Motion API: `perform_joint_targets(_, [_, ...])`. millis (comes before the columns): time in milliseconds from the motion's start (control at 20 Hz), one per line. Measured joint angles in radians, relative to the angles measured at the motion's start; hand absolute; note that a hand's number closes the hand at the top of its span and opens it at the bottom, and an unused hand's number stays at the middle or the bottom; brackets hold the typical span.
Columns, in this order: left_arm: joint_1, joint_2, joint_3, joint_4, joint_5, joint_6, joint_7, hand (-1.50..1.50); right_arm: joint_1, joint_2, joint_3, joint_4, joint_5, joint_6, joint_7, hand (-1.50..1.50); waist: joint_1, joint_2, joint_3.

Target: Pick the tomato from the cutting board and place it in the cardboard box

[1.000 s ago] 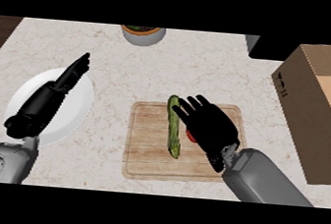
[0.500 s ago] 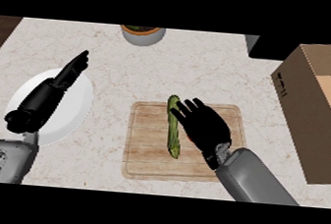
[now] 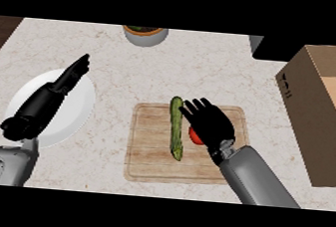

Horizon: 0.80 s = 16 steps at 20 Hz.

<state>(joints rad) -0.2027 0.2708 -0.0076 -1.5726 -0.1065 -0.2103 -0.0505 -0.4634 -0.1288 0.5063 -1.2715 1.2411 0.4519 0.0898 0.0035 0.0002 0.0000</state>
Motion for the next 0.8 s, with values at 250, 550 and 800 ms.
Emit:
perform_joint_targets(250, [-0.015, -0.013, 0.014, 0.013, -0.01, -0.008, 0.0, 0.0, 0.002, 0.006, 0.003, 0.041, 0.031, -0.036, -0.082, 1.5, -0.001, 0.0, 0.0])
perform_joint_targets(550, [-0.005, -0.014, 0.03, 0.022, -0.013, -0.023, -0.02, 0.0, -0.025, -0.004, -0.01, 0.102, 0.065, -0.178, -0.205, 1.5, 0.001, 0.0, 0.0])
perform_joint_targets(800, [-0.007, -0.019, 0.033, 0.003, -0.012, -0.026, -0.008, 0.0, -0.074, 0.029, -0.125, 0.201, 0.053, -0.265, -0.162, 1.5, 0.007, 0.003, 0.0])
